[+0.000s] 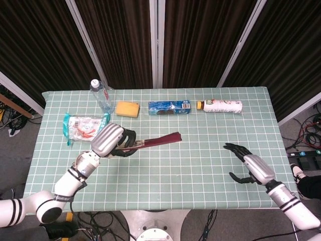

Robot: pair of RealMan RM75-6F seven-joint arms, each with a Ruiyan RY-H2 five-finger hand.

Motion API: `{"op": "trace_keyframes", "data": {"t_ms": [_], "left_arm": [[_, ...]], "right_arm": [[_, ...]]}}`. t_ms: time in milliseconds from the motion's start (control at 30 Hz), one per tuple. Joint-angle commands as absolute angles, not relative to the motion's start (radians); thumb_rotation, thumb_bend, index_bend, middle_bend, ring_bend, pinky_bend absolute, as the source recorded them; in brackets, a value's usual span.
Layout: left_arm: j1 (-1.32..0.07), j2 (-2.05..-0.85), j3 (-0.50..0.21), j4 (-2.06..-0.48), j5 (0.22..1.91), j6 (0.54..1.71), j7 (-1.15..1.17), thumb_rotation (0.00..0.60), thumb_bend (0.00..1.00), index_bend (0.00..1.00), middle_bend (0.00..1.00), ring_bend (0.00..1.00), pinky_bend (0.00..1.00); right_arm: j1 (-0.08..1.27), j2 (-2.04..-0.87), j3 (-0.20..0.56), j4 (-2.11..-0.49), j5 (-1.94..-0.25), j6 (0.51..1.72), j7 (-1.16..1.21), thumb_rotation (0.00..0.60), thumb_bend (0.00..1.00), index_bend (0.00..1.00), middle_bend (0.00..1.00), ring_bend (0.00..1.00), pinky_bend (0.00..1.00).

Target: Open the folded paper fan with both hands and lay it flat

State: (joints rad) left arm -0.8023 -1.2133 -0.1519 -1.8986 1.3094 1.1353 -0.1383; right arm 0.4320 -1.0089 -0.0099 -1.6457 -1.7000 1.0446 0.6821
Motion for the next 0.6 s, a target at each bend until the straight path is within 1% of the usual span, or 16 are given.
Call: {"op": "trace_keyframes", "data": {"t_ms": [33, 200, 367, 600], "left_arm": [[-0.752, -1.167, -0.160, -1.955, 1.409, 1.201, -0.183, 0.600, 0.31, 0.70, 0.75, 0.79, 0.84], [-0.744, -1.157, -0.174, -1.991, 1.455, 1.215, -0.173, 0.600, 0.31, 0.70, 0.75, 0.78, 0.84], [-0.742, -1.157, -0.188, -2.018, 1.468, 1.213, -0.153, 0.600, 0.31, 0.70, 0.75, 0.79, 0.84], [-0.753, -1.159, -0.214, -2.031, 1.466, 1.195, -0.122, 0.600, 0.31, 0.70, 0.75, 0.78, 0.84]], "right_arm": [[0.529, -1.031, -0.010, -1.680, -1.734, 0.956, 0.769, 0.600, 0.30, 0.12, 0.06, 0.00, 0.00], [0.607, -1.084, 0.039, -1.712, -1.670, 0.889, 0.774, 0.600, 0.30, 0.12, 0.06, 0.00, 0.00], [0.679, -1.141, 0.082, -1.742, -1.609, 0.821, 0.754, 0.600, 0.30, 0.13, 0.06, 0.00, 0.00], [0.760, -1.189, 0.132, -1.783, -1.543, 0.755, 0.779, 0.600, 0.30, 0.14, 0.06, 0.00, 0.00]]}}
